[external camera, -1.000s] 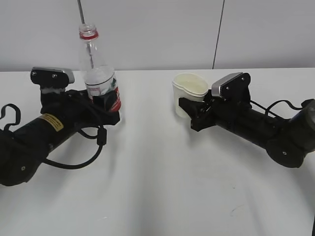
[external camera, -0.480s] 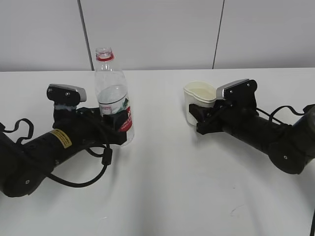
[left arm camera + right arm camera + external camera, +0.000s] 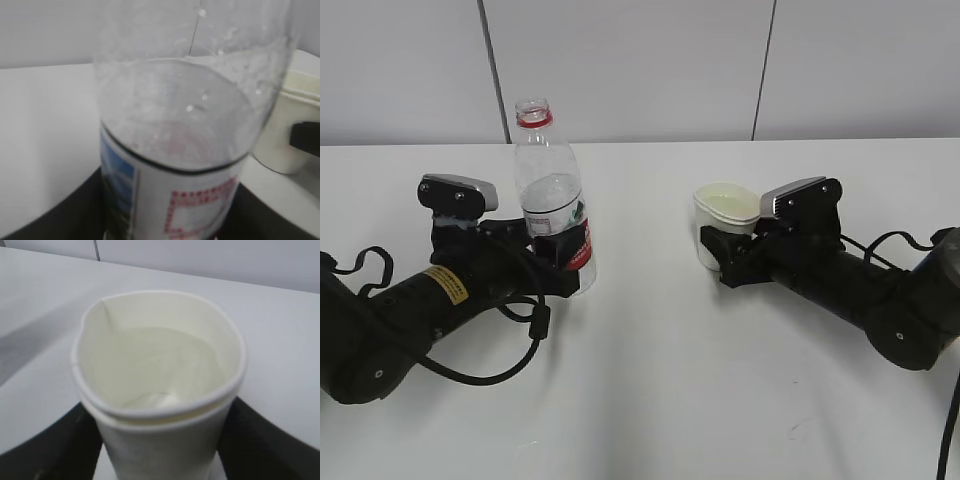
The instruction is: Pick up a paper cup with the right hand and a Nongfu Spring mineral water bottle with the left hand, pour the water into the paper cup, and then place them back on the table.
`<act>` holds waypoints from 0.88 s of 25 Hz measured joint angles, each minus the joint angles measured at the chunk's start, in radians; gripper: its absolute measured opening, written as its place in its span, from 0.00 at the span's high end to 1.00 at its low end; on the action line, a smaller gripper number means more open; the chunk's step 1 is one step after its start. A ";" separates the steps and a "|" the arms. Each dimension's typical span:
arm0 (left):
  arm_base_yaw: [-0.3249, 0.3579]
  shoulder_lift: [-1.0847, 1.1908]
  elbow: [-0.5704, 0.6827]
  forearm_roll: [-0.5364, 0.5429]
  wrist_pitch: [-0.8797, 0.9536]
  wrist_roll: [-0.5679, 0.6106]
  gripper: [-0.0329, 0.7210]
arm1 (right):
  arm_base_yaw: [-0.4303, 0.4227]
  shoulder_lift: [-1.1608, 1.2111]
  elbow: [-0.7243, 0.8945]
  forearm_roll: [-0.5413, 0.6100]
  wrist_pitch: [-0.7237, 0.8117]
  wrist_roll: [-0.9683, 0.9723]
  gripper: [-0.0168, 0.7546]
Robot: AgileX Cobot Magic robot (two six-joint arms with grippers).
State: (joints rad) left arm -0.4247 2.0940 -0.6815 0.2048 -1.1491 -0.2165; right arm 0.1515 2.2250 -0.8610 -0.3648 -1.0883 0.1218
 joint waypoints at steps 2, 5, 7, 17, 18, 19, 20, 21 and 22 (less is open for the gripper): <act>0.000 0.000 0.000 0.000 -0.001 0.000 0.37 | 0.000 0.000 0.000 0.000 -0.006 0.000 0.19; -0.001 0.000 0.000 0.005 0.005 0.000 0.26 | 0.000 0.000 0.012 0.002 -0.021 -0.002 0.13; -0.001 0.000 0.009 0.005 0.007 0.001 0.22 | 0.000 0.000 0.037 0.002 -0.027 -0.002 0.12; -0.001 -0.142 0.199 -0.100 0.029 0.119 0.20 | 0.000 -0.083 0.269 0.165 -0.051 -0.002 0.15; -0.001 -0.160 0.210 -0.140 0.049 0.156 0.20 | 0.000 -0.093 0.286 0.196 -0.051 -0.002 0.16; -0.001 -0.177 0.216 -0.194 0.071 0.205 0.20 | 0.000 -0.102 0.304 0.236 -0.051 -0.004 0.16; -0.001 -0.193 0.219 -0.249 0.095 0.253 0.20 | 0.000 -0.110 0.317 0.278 -0.051 -0.016 0.16; 0.001 -0.204 0.219 -0.292 0.111 0.294 0.20 | 0.000 -0.114 0.326 0.313 -0.051 -0.031 0.17; 0.005 -0.214 0.219 -0.332 0.118 0.319 0.20 | 0.000 -0.115 0.328 0.354 -0.051 -0.052 0.18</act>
State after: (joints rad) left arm -0.4193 1.8798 -0.4627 -0.1272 -1.0314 0.1026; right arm 0.1515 2.1097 -0.5333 -0.0109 -1.1394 0.0695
